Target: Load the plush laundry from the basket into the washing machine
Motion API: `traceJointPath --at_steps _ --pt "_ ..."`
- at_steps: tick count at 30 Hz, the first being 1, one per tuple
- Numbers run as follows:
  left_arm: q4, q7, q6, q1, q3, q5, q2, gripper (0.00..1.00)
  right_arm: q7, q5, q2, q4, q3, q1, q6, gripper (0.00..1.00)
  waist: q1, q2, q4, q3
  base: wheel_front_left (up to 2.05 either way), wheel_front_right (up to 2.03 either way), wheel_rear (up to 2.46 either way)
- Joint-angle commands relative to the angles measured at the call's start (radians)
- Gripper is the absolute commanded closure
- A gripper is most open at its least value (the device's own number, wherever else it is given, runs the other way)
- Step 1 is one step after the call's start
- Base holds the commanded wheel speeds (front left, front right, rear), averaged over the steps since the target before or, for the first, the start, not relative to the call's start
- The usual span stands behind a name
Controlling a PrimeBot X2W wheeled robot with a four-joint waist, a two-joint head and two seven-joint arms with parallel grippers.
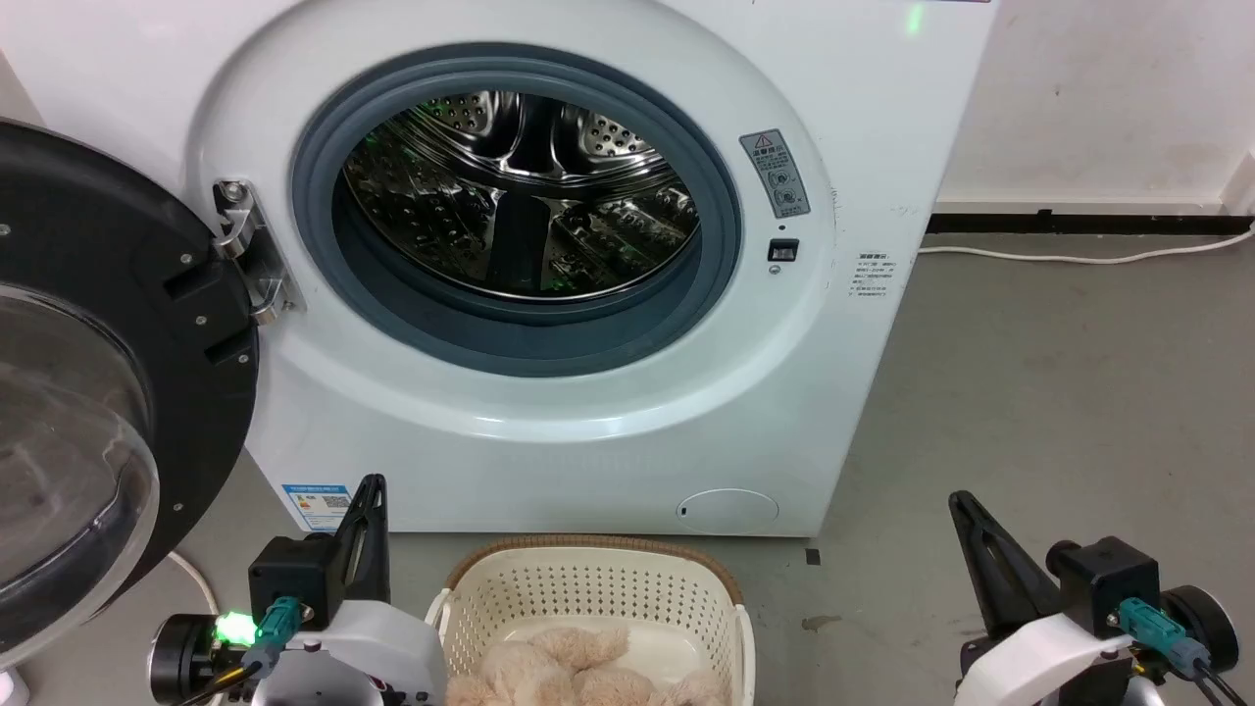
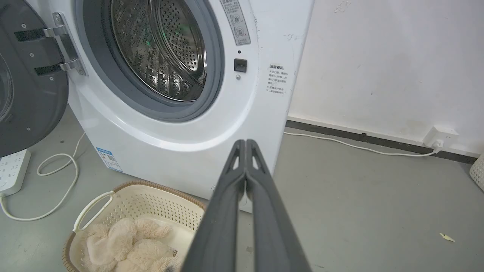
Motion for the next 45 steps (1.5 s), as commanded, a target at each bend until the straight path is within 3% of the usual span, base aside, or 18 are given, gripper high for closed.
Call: traceJointPath --at_steps 1,45 --pt "-0.005 0.0 -0.004 0.015 0.003 0.002 -0.001 1.0 0.0 -0.008 0.0 -0.005 -0.003 -0.011 -0.001 1.0 0.0 0.0 0.0 0.0 0.0 0.0 0.0" --pt "-0.005 0.0 -0.004 0.015 0.003 0.002 -0.001 1.0 0.0 -0.008 0.0 -0.005 -0.003 -0.011 -0.001 1.0 0.0 0.0 0.0 0.0 0.0 0.0 0.0"
